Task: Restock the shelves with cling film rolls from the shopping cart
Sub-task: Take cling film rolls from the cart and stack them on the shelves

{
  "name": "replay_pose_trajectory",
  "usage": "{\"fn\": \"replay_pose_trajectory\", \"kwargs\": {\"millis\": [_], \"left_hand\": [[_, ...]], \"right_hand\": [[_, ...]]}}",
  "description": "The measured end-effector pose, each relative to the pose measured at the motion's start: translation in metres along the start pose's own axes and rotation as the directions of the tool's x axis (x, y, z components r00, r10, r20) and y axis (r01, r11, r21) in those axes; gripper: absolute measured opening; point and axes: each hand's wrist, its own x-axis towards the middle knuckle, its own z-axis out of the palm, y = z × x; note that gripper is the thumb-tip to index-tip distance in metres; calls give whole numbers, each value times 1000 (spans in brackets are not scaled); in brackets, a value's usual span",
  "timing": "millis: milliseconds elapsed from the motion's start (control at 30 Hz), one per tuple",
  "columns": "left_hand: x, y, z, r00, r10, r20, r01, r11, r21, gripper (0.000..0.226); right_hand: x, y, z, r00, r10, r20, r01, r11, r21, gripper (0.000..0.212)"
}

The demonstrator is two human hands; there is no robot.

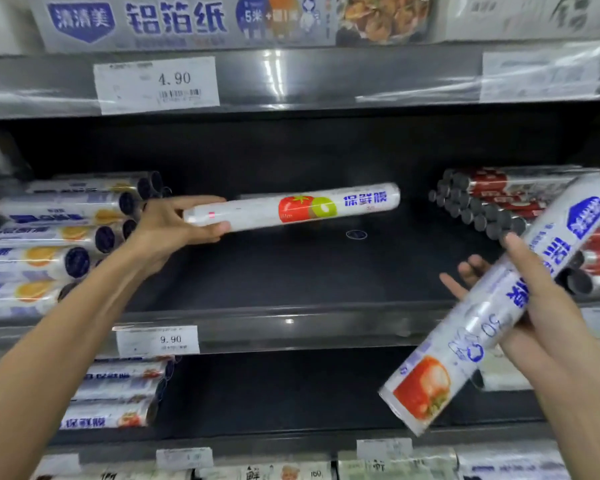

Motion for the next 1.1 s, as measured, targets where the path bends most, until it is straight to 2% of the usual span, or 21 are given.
{"fn": "replay_pose_trajectory", "kwargs": {"millis": [133, 233, 333, 400, 567, 733, 833, 967, 1100], "left_hand": [[49, -30, 24, 995, -52, 85, 43, 994, 103, 43], [79, -46, 29, 994, -69, 84, 54, 984, 168, 40], [103, -54, 32, 993, -83, 79, 56, 954, 294, 51], [116, -60, 32, 992, -81, 101, 36, 921, 388, 53], [130, -82, 39, 994, -20, 106, -42, 833, 552, 52], [141, -92, 39, 998, 29, 47, -52, 793, 607, 53], [147, -96, 39, 997, 57, 61, -82, 752, 654, 54], [150, -97, 42, 990, 108, 93, -142, 742, 655, 49], [153, -99, 46, 991, 122, 53, -127, 754, 644, 50]], "right_hand": [[10, 0, 18, 1000, 10, 8, -11, 996, 84, 30], [21, 4, 22, 999, 21, 29, -23, 995, 100, 25], [30, 7, 20, 996, 44, 72, -52, 993, 110, 17], [34, 7, 17, 992, 65, 104, -75, 993, 96, 10], [43, 10, 8, 989, 89, 119, -96, 994, 50, 14], [45, 11, 2, 990, 103, 95, -107, 994, 30, 18], [46, 11, 3, 991, 103, 81, -106, 994, 32, 19], [46, 13, 4, 994, 82, 70, -84, 996, 30, 17], [44, 13, 8, 996, 60, 70, -62, 998, 22, 14]]}}
